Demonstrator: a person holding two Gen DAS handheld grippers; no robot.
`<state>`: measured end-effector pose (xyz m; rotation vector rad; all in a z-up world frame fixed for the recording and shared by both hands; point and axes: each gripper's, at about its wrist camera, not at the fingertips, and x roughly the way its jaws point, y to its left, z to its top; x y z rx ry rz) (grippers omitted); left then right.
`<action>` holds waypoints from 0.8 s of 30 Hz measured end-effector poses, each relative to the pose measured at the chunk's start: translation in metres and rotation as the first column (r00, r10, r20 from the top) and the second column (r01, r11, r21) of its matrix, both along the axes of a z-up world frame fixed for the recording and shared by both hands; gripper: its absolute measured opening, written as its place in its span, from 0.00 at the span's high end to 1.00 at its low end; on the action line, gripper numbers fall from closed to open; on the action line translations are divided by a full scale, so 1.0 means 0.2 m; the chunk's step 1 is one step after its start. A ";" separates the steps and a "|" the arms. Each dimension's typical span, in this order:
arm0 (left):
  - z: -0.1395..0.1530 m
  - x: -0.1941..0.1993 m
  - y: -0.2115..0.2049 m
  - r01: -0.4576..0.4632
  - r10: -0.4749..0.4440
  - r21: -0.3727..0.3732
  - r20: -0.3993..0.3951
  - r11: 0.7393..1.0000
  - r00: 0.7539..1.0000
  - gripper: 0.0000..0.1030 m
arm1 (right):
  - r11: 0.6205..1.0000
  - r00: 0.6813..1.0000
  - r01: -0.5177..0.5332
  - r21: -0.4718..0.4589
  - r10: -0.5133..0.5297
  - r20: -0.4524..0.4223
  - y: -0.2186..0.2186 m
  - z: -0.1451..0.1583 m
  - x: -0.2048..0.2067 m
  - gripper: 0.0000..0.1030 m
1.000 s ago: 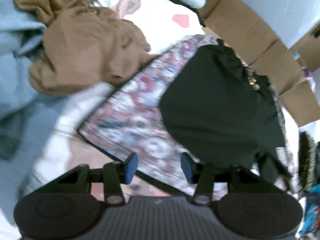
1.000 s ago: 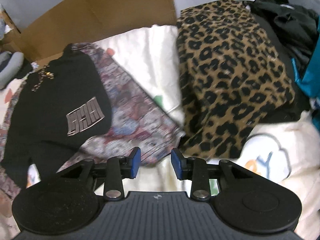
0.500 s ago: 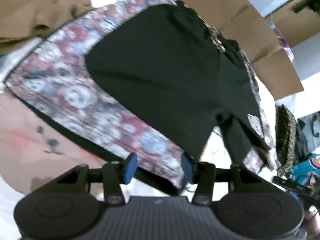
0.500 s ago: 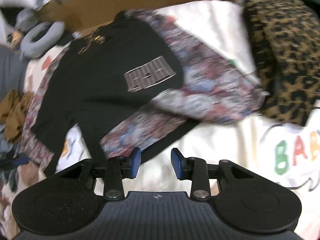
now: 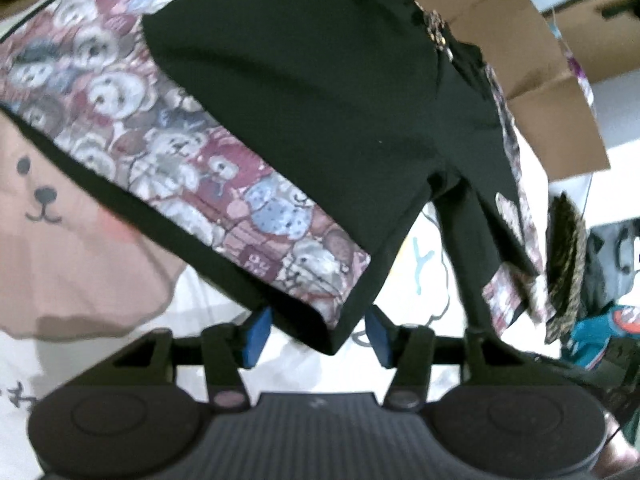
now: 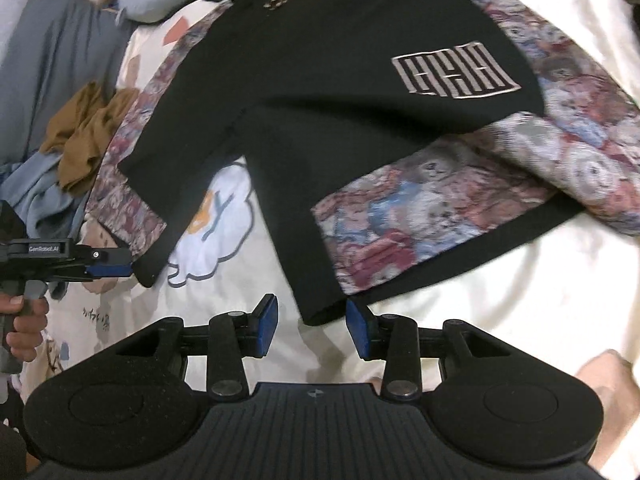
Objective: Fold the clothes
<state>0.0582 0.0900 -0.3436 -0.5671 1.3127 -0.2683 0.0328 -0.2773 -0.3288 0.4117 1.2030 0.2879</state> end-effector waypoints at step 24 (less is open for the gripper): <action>-0.06 -0.02 0.02 0.024 -0.026 -0.056 -0.031 0.998 0.999 0.77 | 0.987 0.989 -0.147 0.059 0.146 0.028 0.17 -0.01 -0.02 1.00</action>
